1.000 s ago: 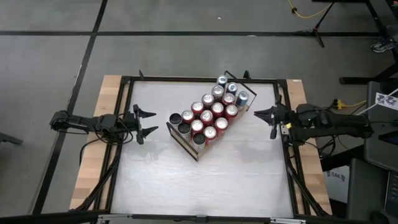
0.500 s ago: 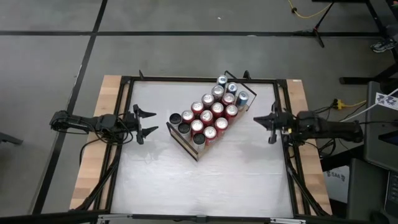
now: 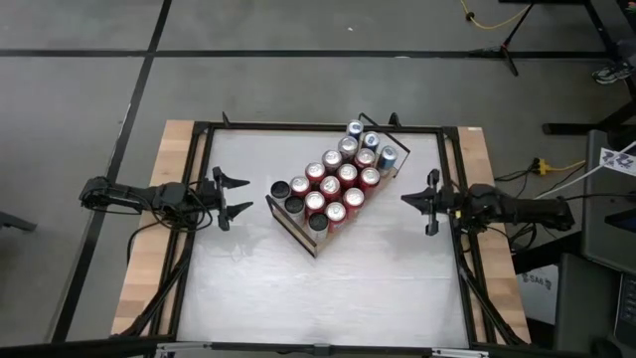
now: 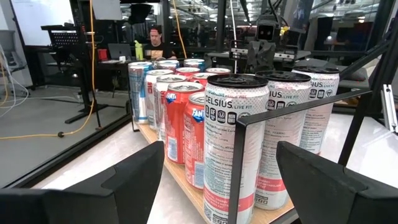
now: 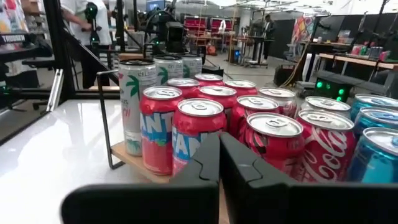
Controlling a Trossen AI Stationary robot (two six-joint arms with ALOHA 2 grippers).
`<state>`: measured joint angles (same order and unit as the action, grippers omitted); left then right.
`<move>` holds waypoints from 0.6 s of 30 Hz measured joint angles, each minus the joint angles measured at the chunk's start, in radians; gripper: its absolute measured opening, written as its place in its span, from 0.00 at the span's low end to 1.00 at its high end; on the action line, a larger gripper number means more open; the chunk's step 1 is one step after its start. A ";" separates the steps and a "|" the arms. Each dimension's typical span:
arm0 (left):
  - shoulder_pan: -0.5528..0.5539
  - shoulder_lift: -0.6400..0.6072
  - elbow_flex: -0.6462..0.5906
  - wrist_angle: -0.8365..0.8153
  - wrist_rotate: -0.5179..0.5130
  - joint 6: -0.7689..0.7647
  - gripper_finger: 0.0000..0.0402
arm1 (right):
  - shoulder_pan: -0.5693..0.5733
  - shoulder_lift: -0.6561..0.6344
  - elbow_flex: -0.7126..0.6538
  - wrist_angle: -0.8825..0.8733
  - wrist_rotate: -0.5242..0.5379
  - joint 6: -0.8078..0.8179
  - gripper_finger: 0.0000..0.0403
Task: Place canned beverage on shelf
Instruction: Return to Home Position
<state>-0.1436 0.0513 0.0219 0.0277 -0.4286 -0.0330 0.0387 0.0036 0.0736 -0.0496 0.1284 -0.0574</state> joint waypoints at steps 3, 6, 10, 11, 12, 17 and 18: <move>0.000 0.000 0.000 0.000 0.000 0.000 0.76 | 0.000 -0.002 -0.021 0.029 -0.014 0.007 0.00; 0.000 0.000 0.000 0.000 0.000 0.000 0.76 | 0.000 0.000 -0.061 0.092 -0.034 0.005 0.00; 0.000 0.000 0.000 0.000 0.000 0.000 0.76 | 0.000 0.000 -0.067 0.095 -0.049 0.000 0.00; 0.000 0.000 0.000 0.000 0.000 0.000 0.76 | 0.000 0.001 -0.067 0.093 -0.051 0.000 0.00; 0.000 0.000 0.000 0.000 0.000 0.000 0.76 | 0.000 0.000 -0.066 0.090 -0.051 -0.001 0.00; 0.000 0.000 0.000 0.000 0.000 0.000 0.76 | 0.000 0.001 -0.066 0.085 -0.052 -0.002 0.00; 0.000 0.000 0.000 0.000 0.000 0.000 0.76 | 0.000 0.001 -0.066 0.084 -0.052 -0.002 0.00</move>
<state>-0.1432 0.0513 0.0219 0.0277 -0.4286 -0.0333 0.0383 0.0044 0.0078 0.0345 0.0761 -0.0597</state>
